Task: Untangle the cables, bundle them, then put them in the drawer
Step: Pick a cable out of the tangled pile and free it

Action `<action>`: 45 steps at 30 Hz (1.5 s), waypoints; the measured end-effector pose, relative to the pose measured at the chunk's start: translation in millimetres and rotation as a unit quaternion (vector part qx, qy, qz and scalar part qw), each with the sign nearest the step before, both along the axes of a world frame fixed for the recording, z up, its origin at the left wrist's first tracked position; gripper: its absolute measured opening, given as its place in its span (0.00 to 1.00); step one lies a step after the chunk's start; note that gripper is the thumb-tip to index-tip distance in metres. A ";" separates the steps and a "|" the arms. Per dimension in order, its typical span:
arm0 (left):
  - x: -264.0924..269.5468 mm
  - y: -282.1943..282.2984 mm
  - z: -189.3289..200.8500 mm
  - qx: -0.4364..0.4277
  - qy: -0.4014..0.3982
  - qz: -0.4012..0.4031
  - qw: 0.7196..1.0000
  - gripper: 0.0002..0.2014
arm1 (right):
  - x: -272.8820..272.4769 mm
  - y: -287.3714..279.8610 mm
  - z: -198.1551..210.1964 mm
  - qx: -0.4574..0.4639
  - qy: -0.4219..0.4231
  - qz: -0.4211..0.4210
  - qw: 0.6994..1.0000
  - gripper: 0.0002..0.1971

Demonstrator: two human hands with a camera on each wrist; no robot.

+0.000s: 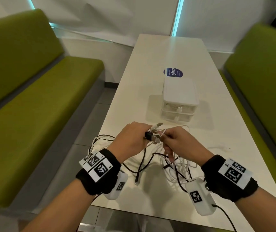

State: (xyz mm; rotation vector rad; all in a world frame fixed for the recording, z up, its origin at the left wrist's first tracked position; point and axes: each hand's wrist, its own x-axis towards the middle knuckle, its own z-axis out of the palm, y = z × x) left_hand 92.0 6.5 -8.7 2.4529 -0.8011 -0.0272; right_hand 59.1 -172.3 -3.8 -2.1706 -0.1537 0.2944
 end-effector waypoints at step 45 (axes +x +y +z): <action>9.0 18.5 -2.2 -0.168 -0.049 0.105 0.979 0.17 | 4.2 -13.6 -26.6 -0.096 -0.067 0.016 0.993 0.21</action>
